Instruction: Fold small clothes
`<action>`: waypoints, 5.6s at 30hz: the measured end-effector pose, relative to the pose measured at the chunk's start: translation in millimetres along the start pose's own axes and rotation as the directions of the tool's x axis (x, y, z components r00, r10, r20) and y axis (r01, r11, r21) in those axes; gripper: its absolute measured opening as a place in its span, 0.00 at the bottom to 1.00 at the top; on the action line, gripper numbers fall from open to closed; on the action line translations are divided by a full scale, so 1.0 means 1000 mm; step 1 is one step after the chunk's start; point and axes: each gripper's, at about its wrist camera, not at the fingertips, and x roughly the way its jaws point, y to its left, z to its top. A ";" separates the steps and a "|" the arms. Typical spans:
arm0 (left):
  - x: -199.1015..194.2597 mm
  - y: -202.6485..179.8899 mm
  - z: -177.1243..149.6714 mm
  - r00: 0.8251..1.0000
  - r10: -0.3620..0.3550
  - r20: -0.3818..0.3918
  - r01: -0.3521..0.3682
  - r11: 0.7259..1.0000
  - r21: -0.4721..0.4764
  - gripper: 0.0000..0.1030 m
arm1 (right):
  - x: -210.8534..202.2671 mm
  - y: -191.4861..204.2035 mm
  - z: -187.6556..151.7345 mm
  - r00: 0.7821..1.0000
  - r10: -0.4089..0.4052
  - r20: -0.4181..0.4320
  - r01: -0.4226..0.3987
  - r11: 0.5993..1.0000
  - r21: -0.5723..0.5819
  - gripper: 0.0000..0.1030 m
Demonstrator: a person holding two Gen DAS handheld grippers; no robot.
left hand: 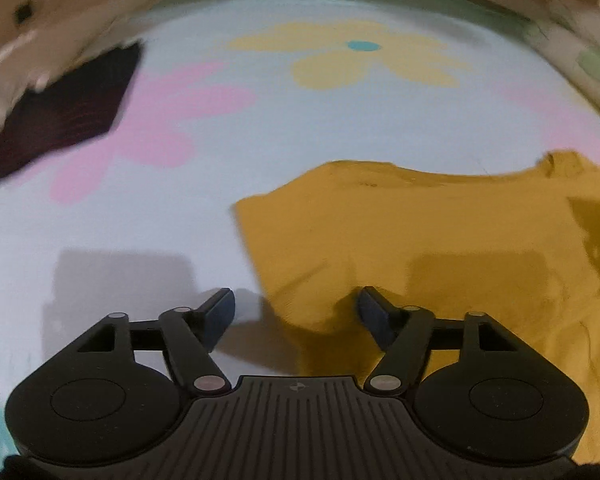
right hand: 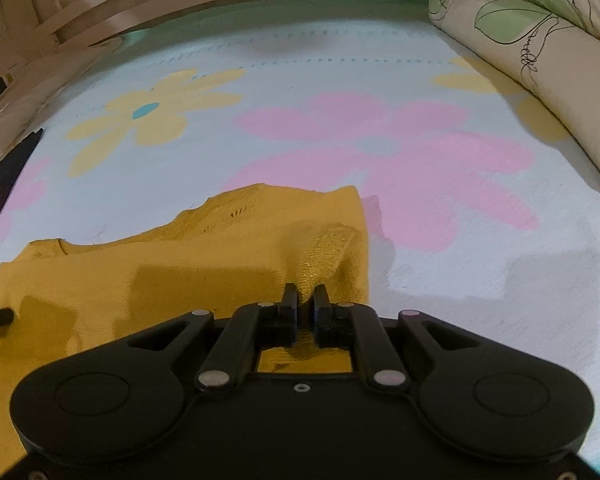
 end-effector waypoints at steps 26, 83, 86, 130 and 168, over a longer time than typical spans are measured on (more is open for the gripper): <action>-0.021 -0.012 0.022 0.992 0.003 0.127 0.003 0.999 -0.050 0.69 | -0.007 0.014 0.001 0.995 -0.027 0.093 0.033 0.998 -0.062 0.76; -0.156 -0.041 -0.157 0.989 -0.144 0.036 0.144 0.989 -0.013 0.91 | -0.163 -0.009 -0.105 0.971 0.234 -0.042 -0.235 0.972 -0.023 1.00; -0.155 -0.045 -0.178 0.988 -0.156 -0.001 0.156 0.988 -0.008 0.91 | -0.167 -0.016 -0.126 0.968 0.235 -0.092 -0.236 0.972 0.003 1.00; -0.159 -0.064 -0.210 0.927 -0.373 0.039 0.373 0.909 -0.186 0.07 | -0.162 -0.037 -0.196 0.944 0.232 -0.234 -0.230 0.973 0.038 0.23; -0.167 -0.234 -0.262 0.983 -0.160 0.087 0.090 0.842 0.532 0.76 | -0.168 -0.047 -0.182 0.940 0.308 -0.151 -0.287 0.947 0.144 0.63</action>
